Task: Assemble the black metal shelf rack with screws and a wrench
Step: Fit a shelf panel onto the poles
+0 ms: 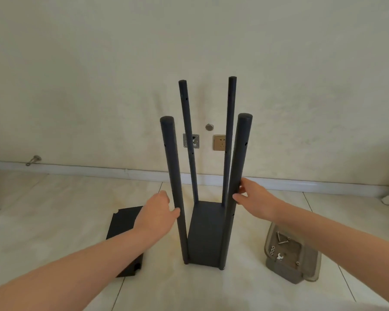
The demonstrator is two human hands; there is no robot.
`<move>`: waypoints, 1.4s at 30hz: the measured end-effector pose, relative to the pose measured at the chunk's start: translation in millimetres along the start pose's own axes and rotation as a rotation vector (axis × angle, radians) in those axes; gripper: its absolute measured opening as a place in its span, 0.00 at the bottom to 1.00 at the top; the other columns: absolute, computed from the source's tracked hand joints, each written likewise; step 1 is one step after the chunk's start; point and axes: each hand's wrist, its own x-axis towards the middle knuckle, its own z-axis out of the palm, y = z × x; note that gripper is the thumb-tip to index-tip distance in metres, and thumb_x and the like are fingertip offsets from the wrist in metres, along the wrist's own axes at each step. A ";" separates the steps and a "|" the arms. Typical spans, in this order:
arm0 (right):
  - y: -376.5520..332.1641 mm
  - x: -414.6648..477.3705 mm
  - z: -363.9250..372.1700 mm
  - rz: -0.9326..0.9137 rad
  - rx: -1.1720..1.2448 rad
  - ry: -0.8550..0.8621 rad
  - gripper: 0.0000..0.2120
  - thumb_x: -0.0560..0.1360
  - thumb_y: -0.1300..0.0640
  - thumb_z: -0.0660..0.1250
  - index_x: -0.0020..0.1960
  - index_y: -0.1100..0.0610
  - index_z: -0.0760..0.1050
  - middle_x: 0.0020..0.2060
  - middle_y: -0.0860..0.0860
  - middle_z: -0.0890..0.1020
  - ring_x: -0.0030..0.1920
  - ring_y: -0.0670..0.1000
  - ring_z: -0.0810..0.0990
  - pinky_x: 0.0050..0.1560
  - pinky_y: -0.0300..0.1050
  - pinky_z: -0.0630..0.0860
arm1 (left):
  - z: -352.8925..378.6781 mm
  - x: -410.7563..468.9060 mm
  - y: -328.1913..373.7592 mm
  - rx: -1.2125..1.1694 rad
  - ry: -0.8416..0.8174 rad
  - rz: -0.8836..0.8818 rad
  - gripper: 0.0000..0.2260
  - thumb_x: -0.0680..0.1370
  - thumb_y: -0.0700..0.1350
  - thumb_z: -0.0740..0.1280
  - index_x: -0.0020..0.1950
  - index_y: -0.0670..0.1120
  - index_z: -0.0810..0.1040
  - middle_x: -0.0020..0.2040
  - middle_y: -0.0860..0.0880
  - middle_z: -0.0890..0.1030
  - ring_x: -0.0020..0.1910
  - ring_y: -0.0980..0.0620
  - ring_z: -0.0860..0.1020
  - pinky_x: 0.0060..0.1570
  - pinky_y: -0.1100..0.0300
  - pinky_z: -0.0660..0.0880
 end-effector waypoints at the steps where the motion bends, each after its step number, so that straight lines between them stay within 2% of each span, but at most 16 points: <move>1: -1.8 -0.9 0.9 0.005 0.001 0.000 0.14 0.82 0.58 0.60 0.67 0.58 0.69 0.58 0.51 0.77 0.57 0.53 0.78 0.57 0.42 0.73 | -2.9 3.0 2.6 -0.021 0.024 0.000 0.15 0.81 0.50 0.67 0.64 0.45 0.72 0.56 0.49 0.78 0.49 0.55 0.77 0.48 0.63 0.73; 4: -6.7 -5.6 7.0 0.004 -0.011 -0.015 0.12 0.82 0.58 0.60 0.66 0.57 0.69 0.56 0.50 0.78 0.54 0.52 0.80 0.54 0.41 0.75 | -7.0 7.2 9.2 -0.113 0.063 0.003 0.16 0.81 0.49 0.67 0.67 0.45 0.71 0.60 0.48 0.79 0.56 0.49 0.81 0.51 0.61 0.76; 10: -22.0 -15.5 23.5 -0.060 -0.094 -0.051 0.13 0.82 0.56 0.61 0.66 0.56 0.70 0.51 0.46 0.76 0.48 0.47 0.78 0.48 0.34 0.73 | -12.1 8.0 -1.0 -0.308 0.113 -0.042 0.14 0.82 0.45 0.65 0.66 0.42 0.72 0.59 0.44 0.80 0.53 0.46 0.83 0.55 0.53 0.81; 12: -28.1 -20.8 27.4 -0.088 -0.128 -0.067 0.11 0.82 0.55 0.62 0.63 0.55 0.71 0.48 0.44 0.77 0.45 0.45 0.78 0.40 0.28 0.72 | -15.6 4.7 -6.5 -0.328 0.106 -0.044 0.15 0.83 0.44 0.65 0.67 0.42 0.71 0.61 0.44 0.79 0.55 0.44 0.83 0.57 0.51 0.80; 14: -37.1 -28.7 33.1 -0.120 -0.156 -0.103 0.06 0.81 0.54 0.63 0.58 0.52 0.70 0.45 0.43 0.78 0.42 0.43 0.79 0.34 0.27 0.72 | -20.8 2.4 -13.1 -0.334 0.096 -0.057 0.15 0.83 0.44 0.64 0.69 0.41 0.70 0.62 0.43 0.78 0.56 0.43 0.82 0.58 0.50 0.80; 17: -54.0 -41.4 44.5 -0.175 -0.166 -0.153 0.05 0.81 0.54 0.64 0.56 0.53 0.71 0.47 0.48 0.82 0.46 0.46 0.82 0.39 0.29 0.74 | -31.2 2.8 -25.3 -0.365 0.060 -0.082 0.17 0.83 0.43 0.64 0.70 0.42 0.69 0.61 0.44 0.78 0.55 0.44 0.82 0.57 0.50 0.80; 20: -72.7 -50.9 56.3 -0.228 -0.163 -0.198 0.11 0.82 0.54 0.62 0.62 0.57 0.74 0.52 0.52 0.83 0.51 0.50 0.83 0.54 0.38 0.78 | -42.1 6.2 -38.0 -0.447 0.028 -0.127 0.18 0.82 0.42 0.65 0.72 0.43 0.68 0.57 0.48 0.75 0.53 0.45 0.82 0.51 0.56 0.81; 22: -83.2 -54.6 64.3 -0.249 -0.154 -0.213 0.13 0.82 0.54 0.61 0.63 0.58 0.74 0.54 0.52 0.83 0.53 0.51 0.83 0.59 0.42 0.78 | -48.2 10.2 -45.3 -0.478 0.016 -0.148 0.19 0.82 0.42 0.65 0.73 0.43 0.67 0.56 0.49 0.75 0.52 0.46 0.82 0.45 0.60 0.79; 26: -95.3 -53.8 80.1 -0.253 -0.094 -0.220 0.14 0.82 0.51 0.61 0.63 0.57 0.75 0.54 0.52 0.83 0.53 0.50 0.83 0.56 0.39 0.77 | -56.8 20.7 -57.1 -0.513 0.011 -0.161 0.18 0.82 0.42 0.66 0.71 0.44 0.71 0.53 0.50 0.77 0.47 0.51 0.82 0.38 0.65 0.77; 29: -92.4 -48.9 84.6 -0.239 -0.042 -0.257 0.15 0.82 0.49 0.61 0.63 0.55 0.75 0.54 0.50 0.83 0.52 0.47 0.83 0.49 0.33 0.76 | -54.4 26.8 -62.4 -0.509 0.032 -0.156 0.16 0.82 0.43 0.65 0.70 0.45 0.72 0.54 0.49 0.79 0.46 0.53 0.82 0.38 0.65 0.75; 31: -83.6 -43.6 78.1 -0.227 -0.028 -0.288 0.15 0.81 0.49 0.62 0.66 0.52 0.74 0.57 0.48 0.82 0.54 0.45 0.81 0.51 0.32 0.74 | -51.3 30.8 -63.6 -0.502 0.037 -0.151 0.16 0.82 0.44 0.65 0.70 0.45 0.72 0.55 0.49 0.79 0.46 0.54 0.81 0.38 0.65 0.74; 34: -60.6 -27.5 55.6 -0.153 -0.040 -0.223 0.16 0.80 0.49 0.64 0.66 0.53 0.74 0.59 0.48 0.80 0.57 0.46 0.79 0.57 0.36 0.74 | -49.1 35.7 -62.4 -0.496 0.041 -0.167 0.15 0.82 0.43 0.66 0.69 0.44 0.71 0.55 0.47 0.79 0.48 0.51 0.81 0.41 0.62 0.76; 37: -30.0 -5.9 27.1 -0.009 -0.064 -0.062 0.15 0.80 0.50 0.64 0.64 0.55 0.74 0.58 0.49 0.79 0.56 0.48 0.78 0.55 0.38 0.72 | -46.5 37.3 -60.4 -0.449 0.046 -0.178 0.18 0.80 0.41 0.69 0.68 0.44 0.69 0.58 0.45 0.78 0.52 0.47 0.80 0.48 0.56 0.78; 40: -0.1 9.4 2.2 0.141 -0.042 0.053 0.15 0.81 0.51 0.63 0.62 0.59 0.74 0.56 0.54 0.80 0.53 0.52 0.78 0.54 0.43 0.73 | -46.1 35.3 -58.4 -0.364 0.043 -0.142 0.19 0.80 0.43 0.69 0.68 0.45 0.68 0.59 0.45 0.78 0.51 0.47 0.81 0.47 0.56 0.78; 42: 15.5 17.0 -11.5 0.213 -0.028 0.129 0.16 0.81 0.52 0.63 0.60 0.65 0.75 0.52 0.59 0.81 0.50 0.57 0.79 0.52 0.47 0.74 | -46.4 33.3 -56.5 -0.216 0.083 -0.083 0.17 0.80 0.46 0.68 0.67 0.45 0.70 0.59 0.45 0.79 0.50 0.47 0.82 0.47 0.55 0.78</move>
